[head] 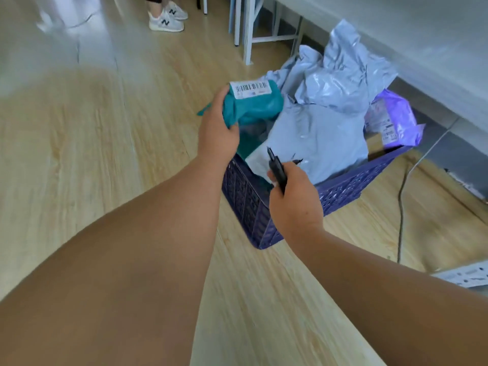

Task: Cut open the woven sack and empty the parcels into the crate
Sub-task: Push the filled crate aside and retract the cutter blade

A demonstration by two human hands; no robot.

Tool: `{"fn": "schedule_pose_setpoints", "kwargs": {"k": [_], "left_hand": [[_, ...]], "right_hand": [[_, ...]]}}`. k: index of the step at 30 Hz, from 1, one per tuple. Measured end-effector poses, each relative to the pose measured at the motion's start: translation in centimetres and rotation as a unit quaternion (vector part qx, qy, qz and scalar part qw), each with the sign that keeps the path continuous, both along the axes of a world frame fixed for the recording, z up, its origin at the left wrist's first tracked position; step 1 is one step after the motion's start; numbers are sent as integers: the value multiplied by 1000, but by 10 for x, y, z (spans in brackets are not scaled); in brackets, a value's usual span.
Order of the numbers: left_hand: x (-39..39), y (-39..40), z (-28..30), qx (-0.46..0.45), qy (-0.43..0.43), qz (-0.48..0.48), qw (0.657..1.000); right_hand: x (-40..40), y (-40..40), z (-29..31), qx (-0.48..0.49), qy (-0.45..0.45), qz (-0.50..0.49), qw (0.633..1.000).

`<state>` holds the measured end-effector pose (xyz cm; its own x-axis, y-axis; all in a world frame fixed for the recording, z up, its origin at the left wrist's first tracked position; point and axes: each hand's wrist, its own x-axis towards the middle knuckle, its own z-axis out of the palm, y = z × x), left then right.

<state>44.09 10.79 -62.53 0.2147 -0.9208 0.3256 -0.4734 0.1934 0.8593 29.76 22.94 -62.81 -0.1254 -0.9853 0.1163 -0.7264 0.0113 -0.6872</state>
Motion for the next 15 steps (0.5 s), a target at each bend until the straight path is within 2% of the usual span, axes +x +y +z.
{"fn": "schedule_pose_setpoints", "kwargs": {"k": [2, 4, 7, 9, 10, 12, 15], "left_hand": [[1, -5, -15, 104, -69, -38, 991], [3, -9, -21, 152, -47, -7, 987], [-1, -16, -16, 52, 97, 86, 990], [-5, -24, -11, 39, 148, 63, 986], [-7, -29, -10, 69, 111, 28, 991], [-11, -40, -13, 128, -33, -44, 990], [-15, -53, -12, 141, -173, -132, 966]], "right_hand": [[-6, 2, -1, 32, -31, -44, 998], [-12, -1, -1, 29, -35, -81, 996], [-19, -12, 1, -3, -16, -103, 995], [-19, -22, 4, -36, -9, -103, 994], [-19, -27, 6, -49, -11, -98, 994], [-19, -39, 9, -45, -18, -71, 996], [-18, -55, 8, 37, -67, -33, 997]]}}
